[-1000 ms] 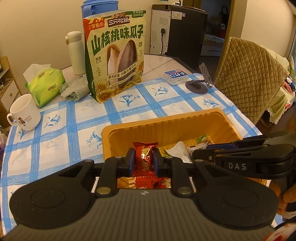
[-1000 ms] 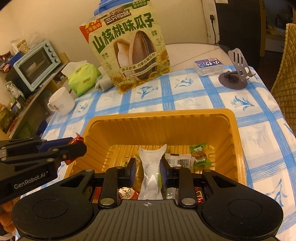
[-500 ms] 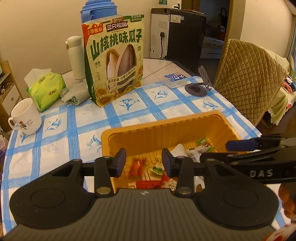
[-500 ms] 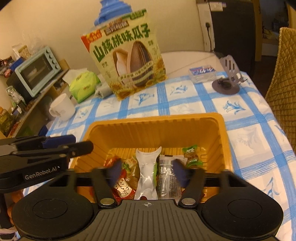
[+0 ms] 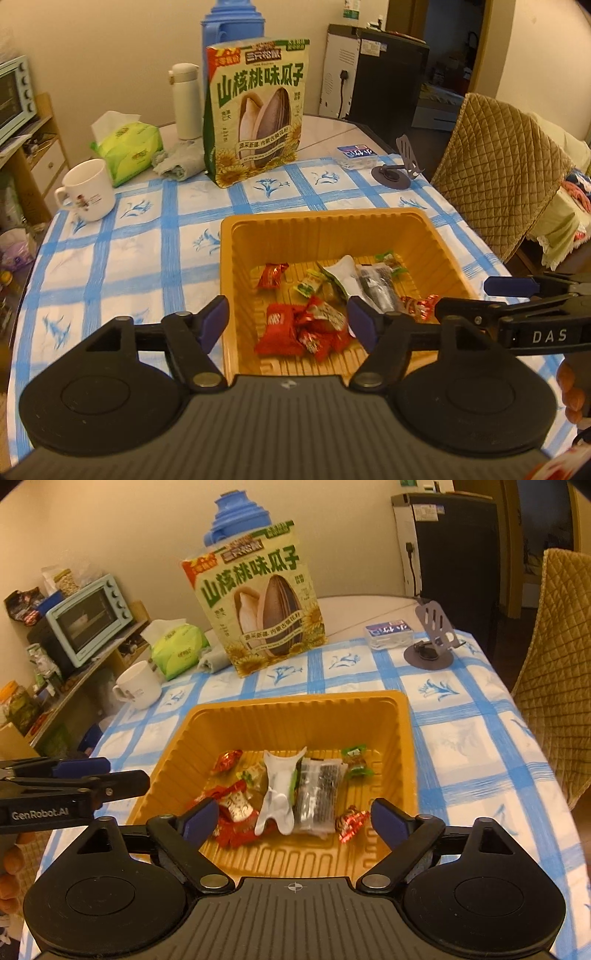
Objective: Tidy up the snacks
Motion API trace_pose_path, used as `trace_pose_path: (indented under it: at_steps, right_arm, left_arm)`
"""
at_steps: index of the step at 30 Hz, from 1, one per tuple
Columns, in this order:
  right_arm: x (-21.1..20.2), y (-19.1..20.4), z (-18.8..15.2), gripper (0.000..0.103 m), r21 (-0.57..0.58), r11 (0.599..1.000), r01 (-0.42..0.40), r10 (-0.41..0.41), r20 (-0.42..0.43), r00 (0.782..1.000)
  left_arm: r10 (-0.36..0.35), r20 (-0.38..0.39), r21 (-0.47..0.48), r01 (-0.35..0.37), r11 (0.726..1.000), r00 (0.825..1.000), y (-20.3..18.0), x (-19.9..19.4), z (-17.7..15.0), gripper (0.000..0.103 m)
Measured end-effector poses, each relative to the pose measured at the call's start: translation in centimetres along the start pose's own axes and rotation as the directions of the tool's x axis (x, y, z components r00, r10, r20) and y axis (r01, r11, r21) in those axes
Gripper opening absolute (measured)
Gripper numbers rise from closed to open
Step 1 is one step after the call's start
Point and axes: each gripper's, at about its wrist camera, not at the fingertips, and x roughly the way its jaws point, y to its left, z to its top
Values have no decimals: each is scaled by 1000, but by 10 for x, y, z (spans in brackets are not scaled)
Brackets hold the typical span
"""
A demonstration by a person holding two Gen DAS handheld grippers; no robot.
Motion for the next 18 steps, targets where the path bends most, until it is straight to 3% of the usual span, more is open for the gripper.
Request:
trace_pose_path:
  at_steps: [8,18]
  right_arm:
    - [-59,1,-26,94,-47,998,-41,43,22,999]
    - [-122,-6,-73,94,-106,989,-106,104,-20,994]
  left_arm:
    - [43,18,-44,-42,998,999,-36,-64,-33,73]
    - [109,5,-137,-107,985,994,-90,-133,-99,74]
